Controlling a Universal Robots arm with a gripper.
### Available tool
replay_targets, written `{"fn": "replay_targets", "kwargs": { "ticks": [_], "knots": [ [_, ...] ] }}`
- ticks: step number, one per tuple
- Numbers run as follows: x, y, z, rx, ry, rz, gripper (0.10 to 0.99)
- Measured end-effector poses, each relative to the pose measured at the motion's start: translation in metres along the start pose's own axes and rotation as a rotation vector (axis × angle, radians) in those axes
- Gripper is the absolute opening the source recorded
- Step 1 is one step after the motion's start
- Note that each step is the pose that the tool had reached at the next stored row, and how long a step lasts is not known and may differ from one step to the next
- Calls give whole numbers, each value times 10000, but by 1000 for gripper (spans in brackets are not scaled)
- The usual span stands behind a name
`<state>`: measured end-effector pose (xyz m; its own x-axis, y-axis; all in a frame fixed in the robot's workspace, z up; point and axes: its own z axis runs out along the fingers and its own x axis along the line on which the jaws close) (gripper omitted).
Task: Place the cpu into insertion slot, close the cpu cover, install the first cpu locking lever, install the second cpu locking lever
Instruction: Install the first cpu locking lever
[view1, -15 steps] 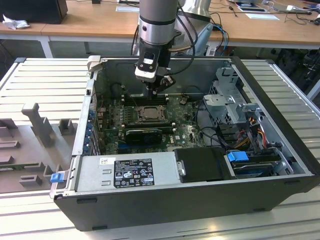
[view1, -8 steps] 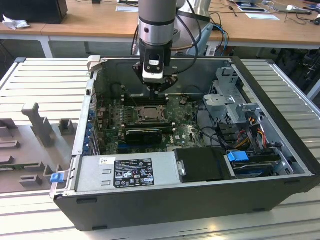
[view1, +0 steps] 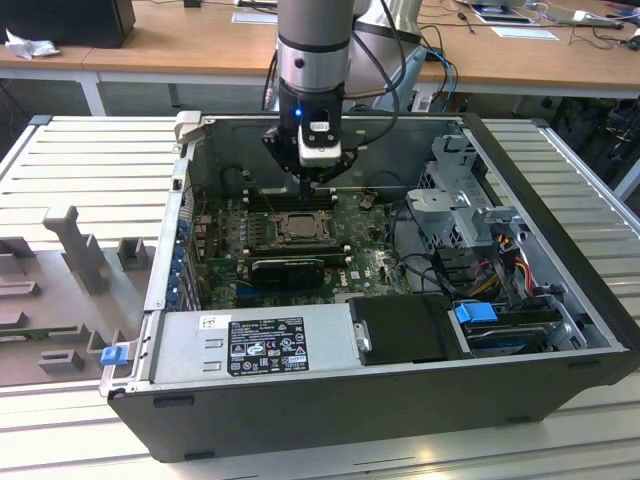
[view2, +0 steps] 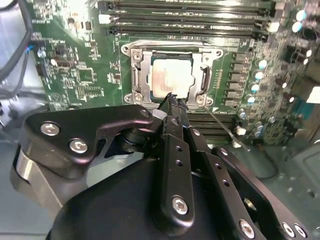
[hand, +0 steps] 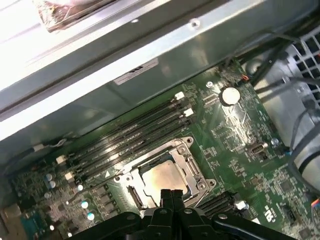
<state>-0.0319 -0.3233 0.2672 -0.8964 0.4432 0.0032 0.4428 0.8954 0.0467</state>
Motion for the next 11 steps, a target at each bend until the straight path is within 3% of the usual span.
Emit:
{"fn": "replay_targets", "kwargs": {
  "ticks": [3, 9, 11],
  "knots": [
    [0, 0, 8, -2, 37, -1011, 106],
    [0, -1, 19, 1, 97, -2290, 106],
    [0, -1, 26, 4, 133, -3042, 106]
  ]
}}
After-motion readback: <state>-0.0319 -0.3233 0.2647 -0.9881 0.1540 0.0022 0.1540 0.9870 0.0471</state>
